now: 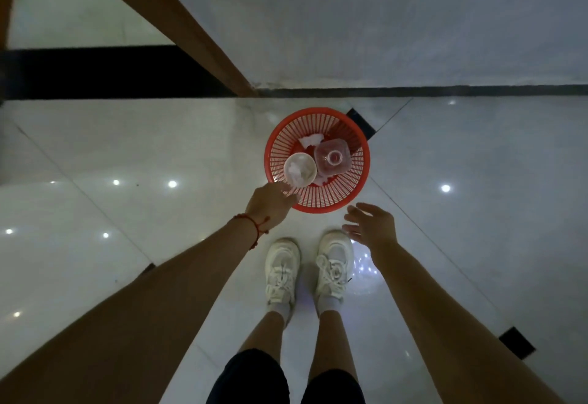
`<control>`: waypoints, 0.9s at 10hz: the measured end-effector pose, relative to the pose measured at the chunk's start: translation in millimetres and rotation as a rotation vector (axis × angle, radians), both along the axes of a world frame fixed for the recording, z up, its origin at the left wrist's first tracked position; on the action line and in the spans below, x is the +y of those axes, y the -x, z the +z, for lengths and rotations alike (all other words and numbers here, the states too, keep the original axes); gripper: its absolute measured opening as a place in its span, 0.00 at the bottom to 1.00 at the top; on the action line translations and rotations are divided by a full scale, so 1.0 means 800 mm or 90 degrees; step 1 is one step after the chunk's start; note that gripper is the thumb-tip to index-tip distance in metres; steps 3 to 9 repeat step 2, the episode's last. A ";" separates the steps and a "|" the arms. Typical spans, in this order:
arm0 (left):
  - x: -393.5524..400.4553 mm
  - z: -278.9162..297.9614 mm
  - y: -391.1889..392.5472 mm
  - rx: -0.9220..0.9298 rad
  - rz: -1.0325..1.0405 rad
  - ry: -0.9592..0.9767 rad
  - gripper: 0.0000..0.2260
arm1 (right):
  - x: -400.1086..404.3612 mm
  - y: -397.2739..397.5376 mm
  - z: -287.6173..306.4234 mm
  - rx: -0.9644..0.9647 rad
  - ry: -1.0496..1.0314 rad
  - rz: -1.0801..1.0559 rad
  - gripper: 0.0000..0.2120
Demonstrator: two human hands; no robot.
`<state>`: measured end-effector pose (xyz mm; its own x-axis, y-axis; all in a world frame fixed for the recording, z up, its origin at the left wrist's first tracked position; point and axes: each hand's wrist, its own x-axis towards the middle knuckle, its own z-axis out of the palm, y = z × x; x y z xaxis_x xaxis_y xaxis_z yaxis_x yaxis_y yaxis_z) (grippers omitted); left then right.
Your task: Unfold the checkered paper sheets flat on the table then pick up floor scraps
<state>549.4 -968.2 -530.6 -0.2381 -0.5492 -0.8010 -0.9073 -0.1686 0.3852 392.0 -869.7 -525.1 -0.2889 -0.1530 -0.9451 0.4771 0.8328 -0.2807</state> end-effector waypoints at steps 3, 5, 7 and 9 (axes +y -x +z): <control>0.017 0.096 -0.007 0.053 0.090 -0.021 0.12 | 0.014 0.014 0.097 -0.016 0.028 -0.038 0.15; 0.017 0.096 -0.007 0.053 0.090 -0.021 0.12 | 0.014 0.014 0.097 -0.016 0.028 -0.038 0.15; 0.017 0.096 -0.007 0.053 0.090 -0.021 0.12 | 0.014 0.014 0.097 -0.016 0.028 -0.038 0.15; 0.017 0.096 -0.007 0.053 0.090 -0.021 0.12 | 0.014 0.014 0.097 -0.016 0.028 -0.038 0.15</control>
